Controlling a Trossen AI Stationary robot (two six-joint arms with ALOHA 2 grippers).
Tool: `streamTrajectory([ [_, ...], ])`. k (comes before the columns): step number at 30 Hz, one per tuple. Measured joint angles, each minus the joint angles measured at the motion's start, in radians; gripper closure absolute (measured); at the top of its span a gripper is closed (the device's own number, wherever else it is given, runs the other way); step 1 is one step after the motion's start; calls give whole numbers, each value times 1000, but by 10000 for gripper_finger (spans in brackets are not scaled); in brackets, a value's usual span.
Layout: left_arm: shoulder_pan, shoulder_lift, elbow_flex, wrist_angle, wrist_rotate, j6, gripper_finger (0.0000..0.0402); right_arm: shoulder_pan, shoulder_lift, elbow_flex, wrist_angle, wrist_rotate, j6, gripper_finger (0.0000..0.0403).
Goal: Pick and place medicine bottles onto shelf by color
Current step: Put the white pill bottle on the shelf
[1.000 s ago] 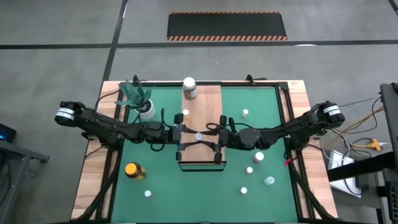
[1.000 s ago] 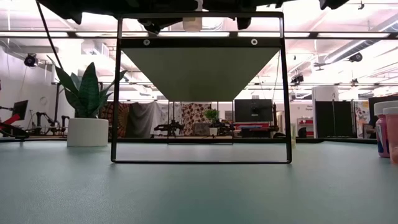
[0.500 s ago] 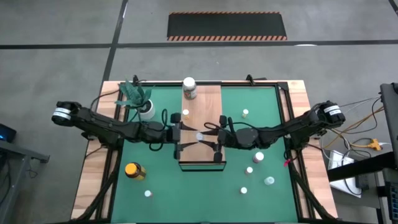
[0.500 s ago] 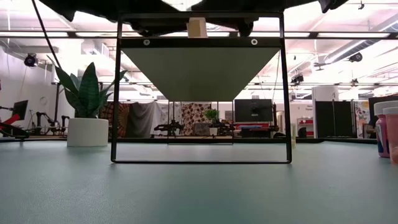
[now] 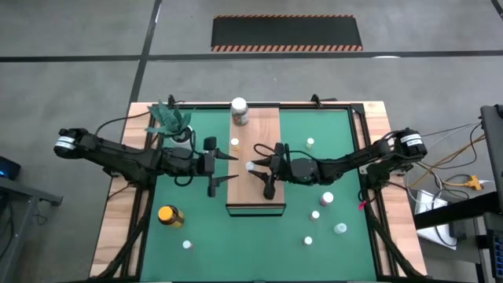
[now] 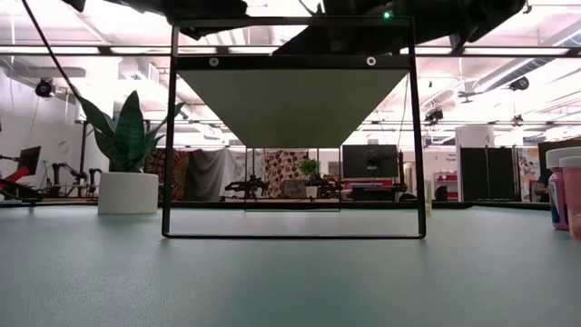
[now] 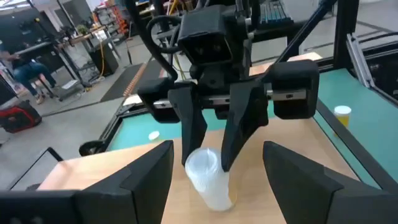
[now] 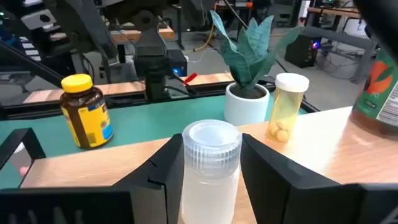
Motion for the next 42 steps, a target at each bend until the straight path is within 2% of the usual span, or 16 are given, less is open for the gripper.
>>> streamTrajectory([
  [13,1,-1,-5,2,-1,0,171,0,-36,5,-30,1,-17,203],
  [17,1,45,-1,90,-1,-9,171,2,-113,5,-132,1,-17,203],
  [21,1,118,46,93,1,-26,178,10,-209,6,-265,1,-16,221],
  [25,6,193,113,69,2,-3,210,31,-275,5,-374,1,-17,250],
  [30,40,249,210,-50,2,26,274,63,-298,3,-430,0,-30,288],
  [37,71,318,229,-80,2,1,365,86,-287,2,-446,0,-52,329],
  [42,72,297,229,-135,2,-53,399,88,-281,0,-461,0,-51,347],
])
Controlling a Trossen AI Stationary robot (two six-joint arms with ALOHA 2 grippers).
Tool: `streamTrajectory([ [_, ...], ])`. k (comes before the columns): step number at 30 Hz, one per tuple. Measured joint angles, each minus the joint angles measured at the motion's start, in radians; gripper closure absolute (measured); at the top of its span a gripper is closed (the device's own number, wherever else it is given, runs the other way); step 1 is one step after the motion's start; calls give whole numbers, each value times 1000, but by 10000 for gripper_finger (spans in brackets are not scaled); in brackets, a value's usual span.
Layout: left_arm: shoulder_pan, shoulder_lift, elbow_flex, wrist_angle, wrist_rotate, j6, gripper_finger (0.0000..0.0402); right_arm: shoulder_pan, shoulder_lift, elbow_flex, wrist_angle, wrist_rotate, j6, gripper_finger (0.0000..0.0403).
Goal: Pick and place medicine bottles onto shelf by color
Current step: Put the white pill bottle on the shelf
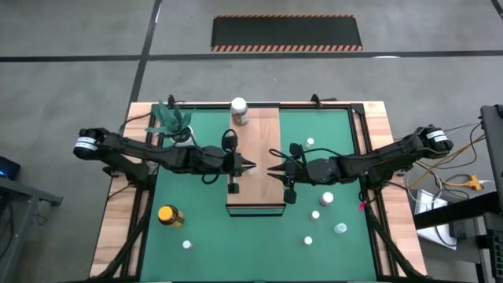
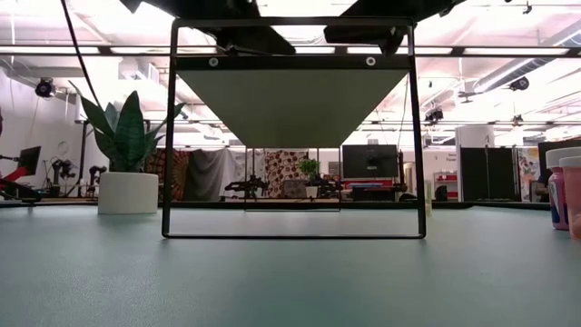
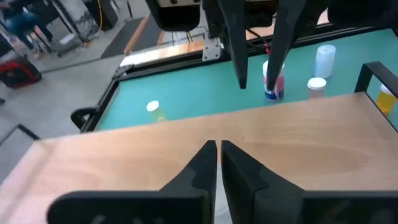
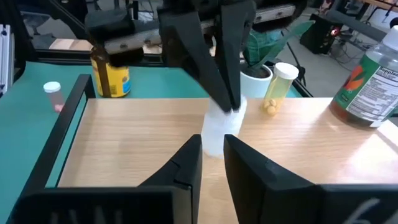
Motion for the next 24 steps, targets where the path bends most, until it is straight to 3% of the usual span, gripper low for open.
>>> streamTrajectory([
  [11,0,-103,-2,-200,-52,-53,399,0,1,0,-19,0,3,349],
  [24,0,-195,5,-206,-53,-29,398,0,1,-1,-43,0,11,349],
])
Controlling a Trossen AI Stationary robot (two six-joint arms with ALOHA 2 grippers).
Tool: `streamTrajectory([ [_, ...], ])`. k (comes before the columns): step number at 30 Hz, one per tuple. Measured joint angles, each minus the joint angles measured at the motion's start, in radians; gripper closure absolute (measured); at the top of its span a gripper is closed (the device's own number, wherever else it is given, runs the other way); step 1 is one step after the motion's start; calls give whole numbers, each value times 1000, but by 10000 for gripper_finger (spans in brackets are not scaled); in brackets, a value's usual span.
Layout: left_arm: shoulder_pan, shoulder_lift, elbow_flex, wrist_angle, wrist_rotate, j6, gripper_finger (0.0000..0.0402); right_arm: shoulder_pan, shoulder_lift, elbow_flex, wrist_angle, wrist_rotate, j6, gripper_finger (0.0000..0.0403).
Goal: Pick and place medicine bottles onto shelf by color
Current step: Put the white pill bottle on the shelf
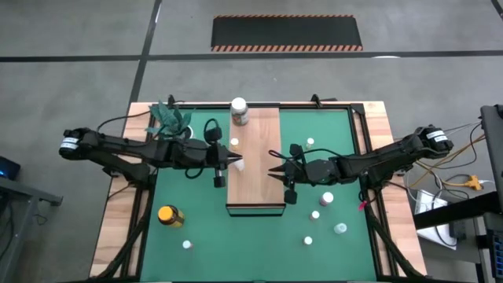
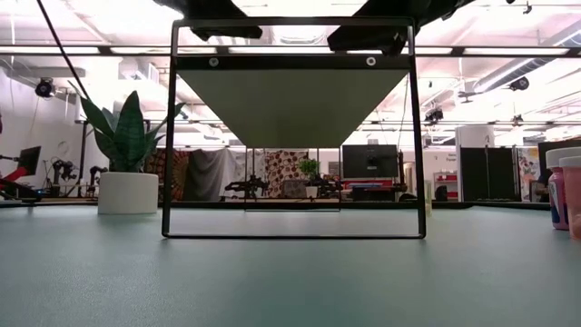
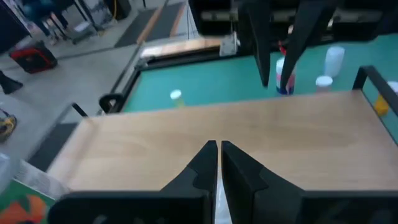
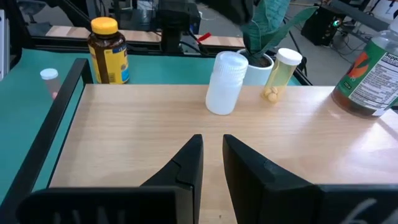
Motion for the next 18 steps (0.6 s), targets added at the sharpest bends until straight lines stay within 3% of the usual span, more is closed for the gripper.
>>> streamTrajectory([
  [7,2,15,-4,32,-3,7,398,0,3,0,-7,0,-3,349],
  [18,1,29,-4,-121,-57,-76,398,0,10,-12,-9,-4,0,349],
])
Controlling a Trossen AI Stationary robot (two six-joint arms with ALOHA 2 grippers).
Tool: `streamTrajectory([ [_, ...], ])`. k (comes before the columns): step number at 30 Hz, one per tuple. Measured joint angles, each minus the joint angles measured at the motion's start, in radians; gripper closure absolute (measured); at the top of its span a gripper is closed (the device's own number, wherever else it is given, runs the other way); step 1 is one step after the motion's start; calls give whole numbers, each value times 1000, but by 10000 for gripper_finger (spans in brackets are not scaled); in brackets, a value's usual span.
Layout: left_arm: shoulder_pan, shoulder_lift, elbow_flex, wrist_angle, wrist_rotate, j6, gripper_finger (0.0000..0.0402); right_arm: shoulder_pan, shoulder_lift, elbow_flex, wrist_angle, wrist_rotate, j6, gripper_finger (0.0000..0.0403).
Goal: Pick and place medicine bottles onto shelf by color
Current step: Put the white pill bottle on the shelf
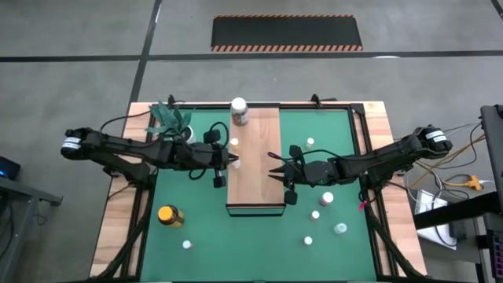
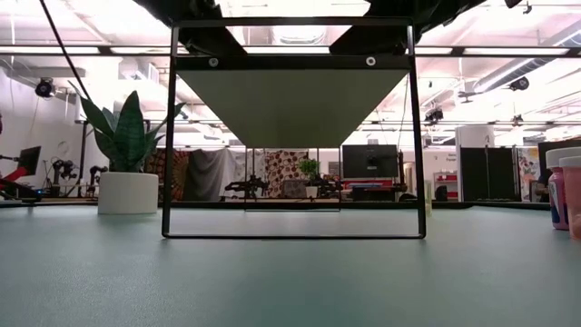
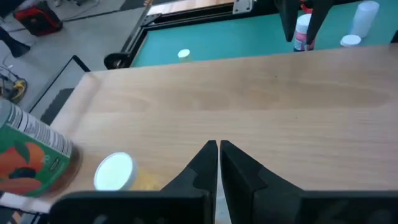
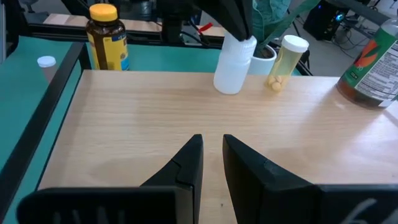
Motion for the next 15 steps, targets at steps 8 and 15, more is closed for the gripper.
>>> streamTrajectory([
  [8,0,-14,20,10,5,1,398,0,0,-4,1,0,-3,349],
  [15,6,-10,14,22,5,27,398,0,0,-4,-1,0,-3,349],
])
